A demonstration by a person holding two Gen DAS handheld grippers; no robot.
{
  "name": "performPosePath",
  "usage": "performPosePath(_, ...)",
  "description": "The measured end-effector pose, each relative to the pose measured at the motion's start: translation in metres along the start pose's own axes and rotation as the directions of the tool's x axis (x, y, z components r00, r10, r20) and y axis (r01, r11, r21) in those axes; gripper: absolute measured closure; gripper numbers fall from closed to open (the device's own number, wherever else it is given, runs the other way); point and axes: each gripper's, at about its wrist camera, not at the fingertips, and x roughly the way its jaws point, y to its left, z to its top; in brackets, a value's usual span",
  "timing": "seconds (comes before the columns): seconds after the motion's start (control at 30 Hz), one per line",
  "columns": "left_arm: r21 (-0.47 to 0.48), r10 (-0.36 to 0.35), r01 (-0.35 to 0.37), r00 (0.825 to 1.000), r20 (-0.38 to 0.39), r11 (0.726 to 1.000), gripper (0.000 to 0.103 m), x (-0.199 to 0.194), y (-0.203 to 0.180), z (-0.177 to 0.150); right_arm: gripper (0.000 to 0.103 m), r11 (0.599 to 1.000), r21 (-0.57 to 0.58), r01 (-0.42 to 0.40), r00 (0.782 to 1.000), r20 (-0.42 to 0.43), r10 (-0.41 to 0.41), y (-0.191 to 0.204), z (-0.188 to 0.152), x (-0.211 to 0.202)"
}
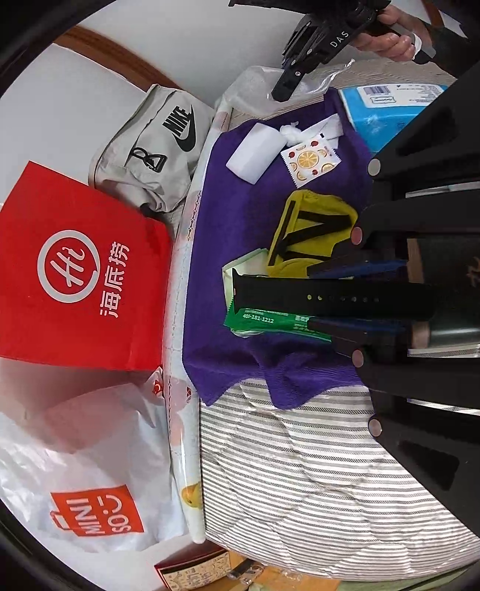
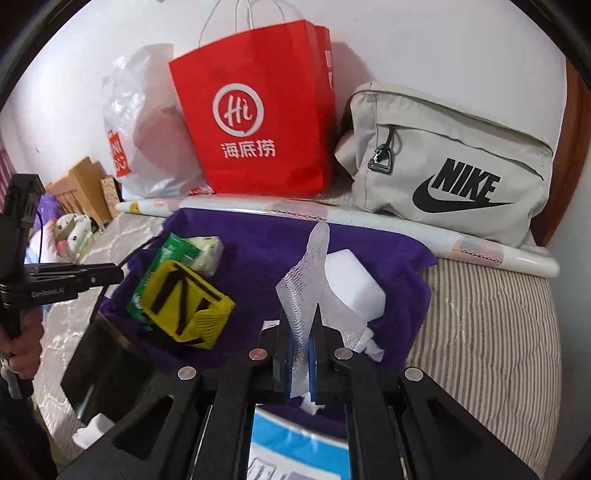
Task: Organize soft objects
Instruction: 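Open the right gripper over the towel releasing the mesh bag while the left gripper holds the strap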
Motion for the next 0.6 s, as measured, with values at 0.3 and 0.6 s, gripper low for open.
performPosePath(0.3, -0.008, -0.009, 0.009, 1.0, -0.014, 1.0, 0.083, 0.021, 0.001, 0.013, 0.095, 0.999, 0.0, 0.05, 0.998, -0.035, -0.05, -0.01, 0.003, 0.015)
performPosePath(0.6, -0.021, -0.016, 0.015, 0.999, -0.043, 1.0, 0.083, 0.04, 0.002, 0.018, 0.094, 0.999, -0.011, 0.036, 0.996, -0.076, -0.037, -0.006, 0.005, 0.031)
